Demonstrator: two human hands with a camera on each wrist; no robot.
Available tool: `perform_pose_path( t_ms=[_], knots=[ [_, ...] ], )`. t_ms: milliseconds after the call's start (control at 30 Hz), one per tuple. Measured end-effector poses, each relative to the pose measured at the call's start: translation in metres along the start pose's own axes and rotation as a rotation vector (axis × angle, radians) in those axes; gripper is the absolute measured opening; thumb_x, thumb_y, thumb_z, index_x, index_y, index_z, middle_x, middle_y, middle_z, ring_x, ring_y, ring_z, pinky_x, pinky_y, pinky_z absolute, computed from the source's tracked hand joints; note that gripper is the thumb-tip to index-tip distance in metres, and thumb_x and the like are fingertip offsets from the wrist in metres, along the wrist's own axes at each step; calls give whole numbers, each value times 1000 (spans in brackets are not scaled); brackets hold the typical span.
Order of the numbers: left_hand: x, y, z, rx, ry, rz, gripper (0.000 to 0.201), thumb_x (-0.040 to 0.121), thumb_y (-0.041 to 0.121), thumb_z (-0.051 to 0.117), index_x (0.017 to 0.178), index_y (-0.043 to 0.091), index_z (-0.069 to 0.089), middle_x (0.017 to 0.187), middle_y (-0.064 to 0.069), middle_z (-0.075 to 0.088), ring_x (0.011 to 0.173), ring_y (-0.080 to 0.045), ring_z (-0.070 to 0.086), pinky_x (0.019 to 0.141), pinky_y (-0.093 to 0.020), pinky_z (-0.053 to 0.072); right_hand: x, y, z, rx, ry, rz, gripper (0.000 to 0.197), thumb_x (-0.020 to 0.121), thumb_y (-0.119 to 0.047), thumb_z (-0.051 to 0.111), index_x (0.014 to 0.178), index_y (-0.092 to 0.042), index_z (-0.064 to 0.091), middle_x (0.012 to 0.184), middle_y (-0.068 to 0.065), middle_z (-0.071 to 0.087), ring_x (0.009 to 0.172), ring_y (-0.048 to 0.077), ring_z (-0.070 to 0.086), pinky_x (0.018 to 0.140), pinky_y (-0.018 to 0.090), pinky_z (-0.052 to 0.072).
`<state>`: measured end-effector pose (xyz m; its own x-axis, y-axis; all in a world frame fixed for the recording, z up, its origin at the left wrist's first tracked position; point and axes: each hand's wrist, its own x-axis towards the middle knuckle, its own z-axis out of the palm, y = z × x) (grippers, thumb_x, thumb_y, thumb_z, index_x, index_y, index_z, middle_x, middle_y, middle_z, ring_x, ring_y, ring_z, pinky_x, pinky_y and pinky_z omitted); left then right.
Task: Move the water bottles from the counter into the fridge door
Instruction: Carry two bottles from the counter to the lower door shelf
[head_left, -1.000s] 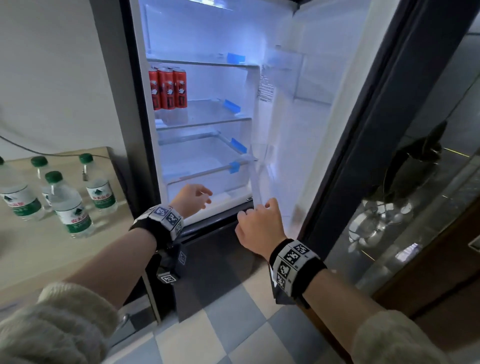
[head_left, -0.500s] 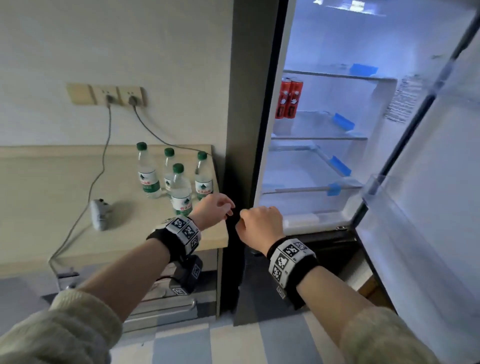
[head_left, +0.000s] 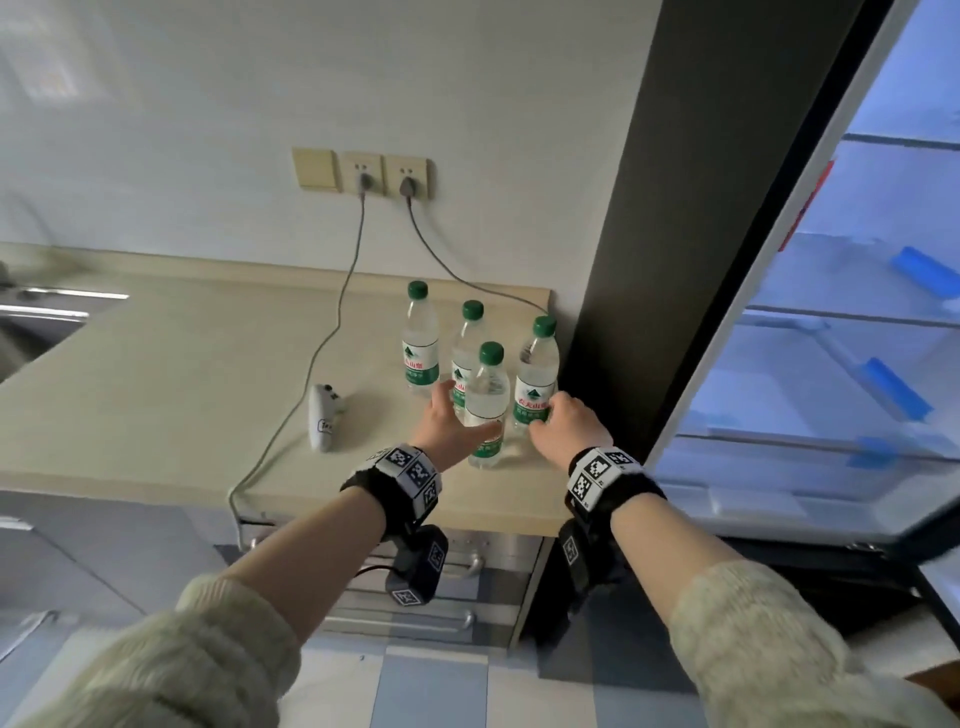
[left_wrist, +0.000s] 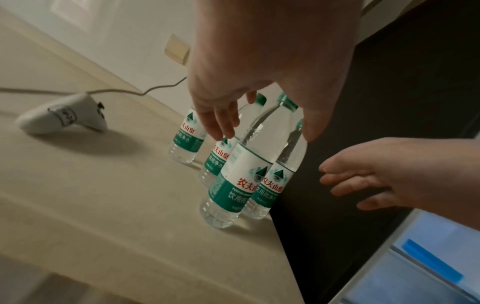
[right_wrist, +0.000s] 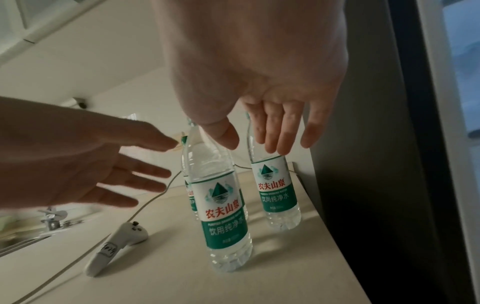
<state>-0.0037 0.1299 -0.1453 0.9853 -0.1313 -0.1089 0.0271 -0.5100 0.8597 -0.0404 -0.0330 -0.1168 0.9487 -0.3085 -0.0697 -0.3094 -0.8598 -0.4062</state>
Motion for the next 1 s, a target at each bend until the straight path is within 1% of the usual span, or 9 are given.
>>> perform_pose_path(
  t_ms=[100,200,300,400,500,600,700,767,1000],
  knots=[
    [17,-4,14,-96,-19,-90,97,72,28,82,146,14,21,145,-16,39,131,-29,42,109,-42,38,28,7,-2,123,4,40,62,86,-41,63,134,-10,39,133,13,51,119,32,54,94,40,48],
    [34,-4,24,-125,-10,-124,101,68,26,85,145,14,21,144,-15,41,129,-30,46,107,-47,41,60,16,-4,252,-20,76,84,80,-42,74,142,-9,29,141,15,44,127,32,49,100,40,43],
    [49,-3,29,-137,-3,-115,98,67,22,85,144,15,24,139,-12,46,124,-28,49,106,-47,43,91,23,-2,349,-99,111,91,78,-33,79,146,-8,24,146,14,41,131,31,45,103,37,39],
    [57,-6,37,-131,9,-82,93,66,17,85,140,16,29,128,-5,52,115,-22,51,103,-42,44,119,30,11,460,-169,125,96,70,-25,85,145,-7,28,140,12,49,128,28,49,105,37,40],
    [61,-18,46,-191,32,-73,82,60,15,87,126,25,40,116,0,59,111,-21,57,100,-46,48,140,34,31,519,-203,108,86,58,-22,91,128,-7,43,123,11,61,116,28,59,100,41,48],
    [67,-31,54,-246,19,-114,84,50,28,88,124,24,47,111,1,64,107,-20,62,97,-43,51,155,36,48,551,-234,103,83,56,-25,90,125,-9,48,118,10,63,111,27,62,98,41,49],
    [70,-34,60,-266,35,-144,77,57,19,89,124,16,51,107,-1,65,103,-21,63,91,-34,52,159,33,54,588,-209,129,81,59,-27,90,127,-12,48,117,8,62,110,26,61,99,40,49],
    [71,-34,63,-279,59,-168,66,63,13,87,121,13,55,101,2,66,93,-12,64,82,-23,52,160,31,58,612,-173,110,70,60,-26,89,120,-13,55,111,6,66,104,25,64,95,37,51],
    [70,-30,66,-283,134,-152,61,65,10,85,115,21,53,96,12,63,89,-3,61,82,-23,48,152,33,65,617,-109,23,49,65,-27,85,107,-17,62,94,-2,66,87,19,63,85,26,51]
  ],
)
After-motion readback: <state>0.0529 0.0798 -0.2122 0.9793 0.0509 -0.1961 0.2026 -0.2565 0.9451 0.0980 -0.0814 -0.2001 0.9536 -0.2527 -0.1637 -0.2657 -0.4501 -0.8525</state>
